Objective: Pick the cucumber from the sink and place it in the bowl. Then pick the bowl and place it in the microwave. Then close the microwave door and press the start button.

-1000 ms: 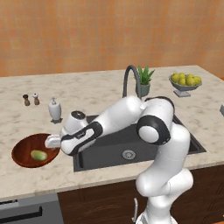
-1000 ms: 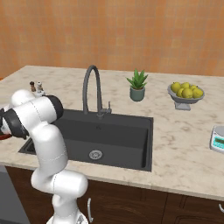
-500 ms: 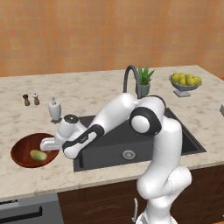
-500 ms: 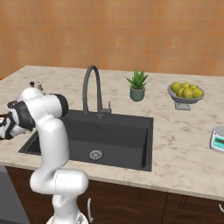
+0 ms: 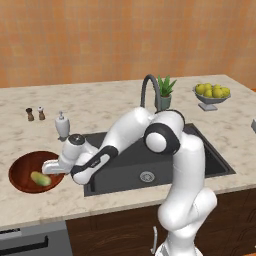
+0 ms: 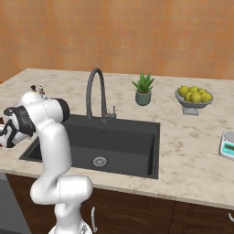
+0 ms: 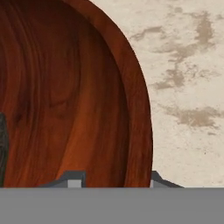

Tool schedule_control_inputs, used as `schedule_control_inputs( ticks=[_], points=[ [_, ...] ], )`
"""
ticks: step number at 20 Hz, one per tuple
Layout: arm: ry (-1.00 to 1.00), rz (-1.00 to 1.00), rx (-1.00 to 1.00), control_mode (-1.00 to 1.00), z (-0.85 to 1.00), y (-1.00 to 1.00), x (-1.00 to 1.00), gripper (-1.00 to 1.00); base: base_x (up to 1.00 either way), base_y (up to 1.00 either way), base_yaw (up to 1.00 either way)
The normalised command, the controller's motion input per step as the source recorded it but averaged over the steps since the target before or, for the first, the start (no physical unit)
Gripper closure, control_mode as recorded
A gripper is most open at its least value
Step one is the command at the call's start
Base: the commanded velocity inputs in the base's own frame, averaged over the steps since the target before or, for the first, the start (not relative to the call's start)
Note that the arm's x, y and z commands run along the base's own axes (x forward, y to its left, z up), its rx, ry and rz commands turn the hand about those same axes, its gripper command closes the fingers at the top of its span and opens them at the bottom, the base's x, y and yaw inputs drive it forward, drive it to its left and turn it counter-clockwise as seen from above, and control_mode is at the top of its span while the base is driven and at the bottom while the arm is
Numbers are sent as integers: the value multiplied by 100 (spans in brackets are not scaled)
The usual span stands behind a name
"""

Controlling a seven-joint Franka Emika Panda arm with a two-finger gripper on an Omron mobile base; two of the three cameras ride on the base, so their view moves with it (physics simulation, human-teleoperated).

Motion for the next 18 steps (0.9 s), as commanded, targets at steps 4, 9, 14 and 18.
schedule_control_inputs(
  ticks=[4, 9, 14, 18],
  points=[
    [0, -11, 5, -100, 0, -17, -11, 100, 0, 0, 0],
    [4, -22, 20, -100, 9, -46, -33, 100, 0, 0, 0],
    [11, -25, 19, -100, 19, -36, -16, 100, 0, 0, 0],
    [4, -24, 12, -100, 44, -29, -22, 100, 0, 0, 0]
  ],
)
